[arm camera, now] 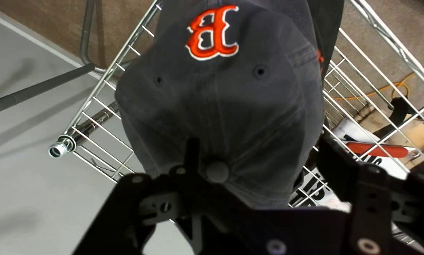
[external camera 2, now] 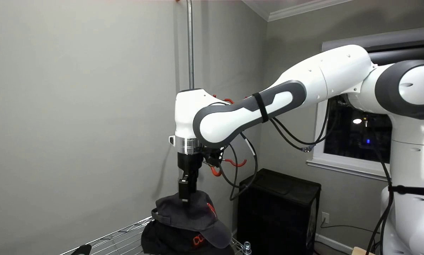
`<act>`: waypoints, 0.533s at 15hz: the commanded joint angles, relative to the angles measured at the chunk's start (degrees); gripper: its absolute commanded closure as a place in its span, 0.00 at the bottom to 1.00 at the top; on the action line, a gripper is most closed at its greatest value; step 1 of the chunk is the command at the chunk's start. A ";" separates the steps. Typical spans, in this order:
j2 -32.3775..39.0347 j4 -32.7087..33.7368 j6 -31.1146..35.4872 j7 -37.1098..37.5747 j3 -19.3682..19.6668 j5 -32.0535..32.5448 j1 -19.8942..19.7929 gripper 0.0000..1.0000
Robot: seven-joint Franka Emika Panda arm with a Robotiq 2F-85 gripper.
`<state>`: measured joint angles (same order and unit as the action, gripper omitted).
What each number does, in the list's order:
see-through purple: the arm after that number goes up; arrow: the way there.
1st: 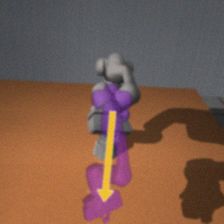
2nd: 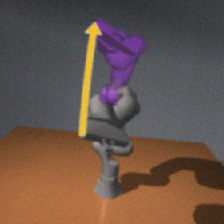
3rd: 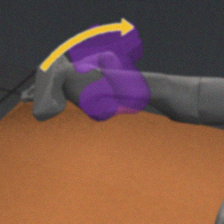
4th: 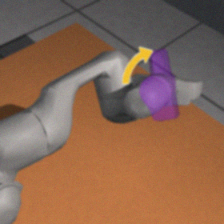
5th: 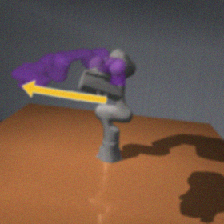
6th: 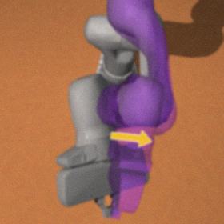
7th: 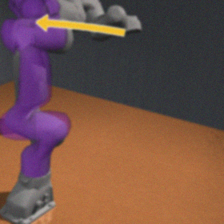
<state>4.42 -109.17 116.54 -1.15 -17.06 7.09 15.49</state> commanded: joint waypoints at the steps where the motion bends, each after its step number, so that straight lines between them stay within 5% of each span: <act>1: -1.43 -2.73 2.11 -3.44 0.74 -1.88 -0.19 0.46; 8: -2.84 -5.08 3.00 -3.81 1.53 -3.28 -0.66 0.91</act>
<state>4.18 -111.17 117.64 -2.29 -16.16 5.98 15.39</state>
